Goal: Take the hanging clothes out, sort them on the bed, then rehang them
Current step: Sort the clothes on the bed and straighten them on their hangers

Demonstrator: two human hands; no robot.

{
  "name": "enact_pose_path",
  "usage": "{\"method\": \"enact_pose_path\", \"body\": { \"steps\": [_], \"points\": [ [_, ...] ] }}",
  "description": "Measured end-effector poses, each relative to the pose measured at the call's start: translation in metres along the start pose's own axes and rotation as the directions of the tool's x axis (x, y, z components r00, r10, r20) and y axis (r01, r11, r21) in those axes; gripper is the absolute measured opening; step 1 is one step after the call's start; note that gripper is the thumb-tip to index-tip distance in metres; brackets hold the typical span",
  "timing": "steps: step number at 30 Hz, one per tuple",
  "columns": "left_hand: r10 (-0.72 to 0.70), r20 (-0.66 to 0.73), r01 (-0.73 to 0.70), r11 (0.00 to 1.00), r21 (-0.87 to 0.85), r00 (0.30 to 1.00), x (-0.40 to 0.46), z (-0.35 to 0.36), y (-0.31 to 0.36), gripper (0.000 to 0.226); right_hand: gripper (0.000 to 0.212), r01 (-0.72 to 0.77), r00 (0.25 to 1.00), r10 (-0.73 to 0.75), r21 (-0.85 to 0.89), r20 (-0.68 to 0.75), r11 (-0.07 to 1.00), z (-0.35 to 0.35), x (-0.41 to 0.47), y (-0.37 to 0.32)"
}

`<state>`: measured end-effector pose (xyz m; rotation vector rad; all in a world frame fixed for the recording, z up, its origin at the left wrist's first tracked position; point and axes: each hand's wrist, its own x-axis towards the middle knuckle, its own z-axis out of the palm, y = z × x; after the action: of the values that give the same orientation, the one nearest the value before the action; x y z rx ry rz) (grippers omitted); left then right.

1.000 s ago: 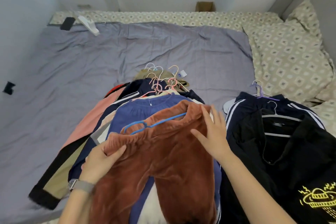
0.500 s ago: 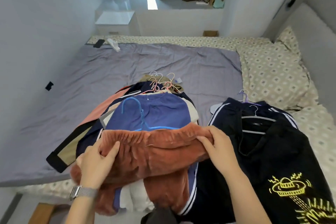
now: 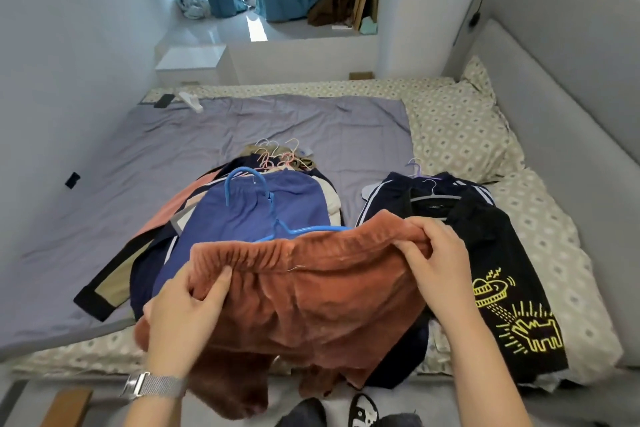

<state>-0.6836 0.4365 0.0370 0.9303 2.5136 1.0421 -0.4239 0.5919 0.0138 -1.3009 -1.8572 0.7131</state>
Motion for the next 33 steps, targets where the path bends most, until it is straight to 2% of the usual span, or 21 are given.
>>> {"method": "enact_pose_path", "body": {
  "steps": [5, 12, 16, 22, 25, 28, 30, 33],
  "points": [
    [0.020, 0.071, -0.013, 0.995, -0.098, 0.997, -0.023, -0.020, -0.028, 0.021, 0.024, -0.020, 1.000, 0.020, -0.057, -0.016, 0.998, -0.006, -0.039, -0.018],
    [0.044, 0.088, -0.035, 0.994, -0.103, 0.995, -0.054, -0.063, -0.074, 0.019, 0.013, -0.018, 1.000, 0.015, -0.113, -0.024, 0.993, 0.011, -0.108, -0.049],
    [0.059, 0.144, -0.052, 0.997, -0.054, 0.988, -0.066, -0.062, -0.082, 0.032, 0.009, -0.019, 1.000, 0.018, -0.150, -0.009, 0.989, -0.001, -0.143, -0.044],
    [0.221, 0.291, -0.221, 0.975, -0.030, 0.931, -0.087, -0.018, -0.042, 0.030, 0.031, -0.129, 0.983, 0.095, -0.230, -0.155, 0.965, -0.061, -0.170, -0.015],
    [0.327, 0.370, -0.331, 0.942, -0.056, 0.870, -0.091, 0.003, -0.005, 0.030, 0.027, -0.186, 0.957, 0.118, -0.246, -0.266, 0.951, -0.092, -0.167, -0.006],
    [0.412, 0.404, -0.377, 0.911, -0.167, 0.817, -0.081, 0.013, 0.033, 0.027, 0.023, -0.180, 0.915, 0.057, -0.275, -0.400, 0.944, -0.122, -0.147, -0.008],
    [0.452, 0.378, -0.390, 0.891, -0.232, 0.808, -0.072, 0.019, 0.055, 0.026, 0.029, -0.182, 0.873, -0.002, -0.331, -0.487, 0.926, -0.137, -0.127, -0.011],
    [0.465, 0.363, -0.387, 0.882, -0.269, 0.807, -0.058, 0.043, 0.079, 0.025, 0.027, -0.170, 0.847, -0.047, -0.354, -0.530, 0.919, -0.149, -0.095, 0.002]
  ]
}}
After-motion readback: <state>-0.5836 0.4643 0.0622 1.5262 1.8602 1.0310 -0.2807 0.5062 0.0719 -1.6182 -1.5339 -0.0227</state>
